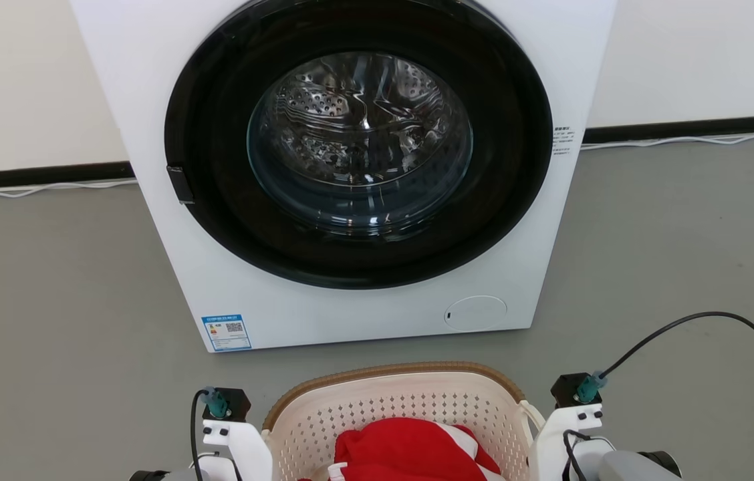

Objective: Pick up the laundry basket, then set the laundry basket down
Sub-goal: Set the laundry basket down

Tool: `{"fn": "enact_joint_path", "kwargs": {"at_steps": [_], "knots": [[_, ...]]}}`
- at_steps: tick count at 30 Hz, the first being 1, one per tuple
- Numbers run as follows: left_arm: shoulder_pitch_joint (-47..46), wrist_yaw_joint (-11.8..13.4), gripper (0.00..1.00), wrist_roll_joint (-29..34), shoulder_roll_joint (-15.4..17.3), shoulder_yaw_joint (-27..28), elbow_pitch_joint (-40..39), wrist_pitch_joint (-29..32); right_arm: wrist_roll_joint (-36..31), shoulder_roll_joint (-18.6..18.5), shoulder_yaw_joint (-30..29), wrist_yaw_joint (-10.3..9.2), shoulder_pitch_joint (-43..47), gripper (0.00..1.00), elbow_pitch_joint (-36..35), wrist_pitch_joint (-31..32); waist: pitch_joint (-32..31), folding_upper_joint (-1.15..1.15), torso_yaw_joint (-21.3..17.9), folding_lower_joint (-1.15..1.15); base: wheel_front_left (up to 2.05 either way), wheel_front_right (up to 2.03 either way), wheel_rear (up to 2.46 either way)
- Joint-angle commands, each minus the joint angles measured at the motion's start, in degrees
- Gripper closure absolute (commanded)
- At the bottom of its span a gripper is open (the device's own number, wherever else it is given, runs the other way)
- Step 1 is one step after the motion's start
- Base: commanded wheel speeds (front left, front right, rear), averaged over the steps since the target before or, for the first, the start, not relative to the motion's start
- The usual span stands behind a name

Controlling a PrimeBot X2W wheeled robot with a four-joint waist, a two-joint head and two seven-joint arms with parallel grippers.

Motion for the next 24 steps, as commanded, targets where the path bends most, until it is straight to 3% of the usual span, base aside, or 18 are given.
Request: {"fn": "enact_joint_path", "kwargs": {"at_steps": [1, 15, 24], "knots": [[-2.8, -0.4, 1.0, -0.1, 1.5, 0.5, -0.4, -0.7, 0.4, 0.7, 1.0, 0.92, -1.6, 1.0, -0.9, -1.0, 0.3, -0.01, 0.0, 0.0, 0.0, 0.0, 0.0], [-5.9, -0.4, 1.0, -1.2, 2.1, -0.7, -0.4, -2.8, 2.5, 0.7, 3.3, 0.92, -3.3, 1.0, -3.0, -3.9, 4.3, -0.01, 0.2, 0.0, 0.0, 0.0, 0.0], [-10.1, -0.3, 1.0, -1.1, 3.3, -0.6, -0.3, -7.4, 2.3, 0.7, 4.4, 0.92, -7.4, 1.0, -3.8, -9.9, 11.3, -0.01, 0.3, 0.0, 0.0, 0.0, 0.0]]}}
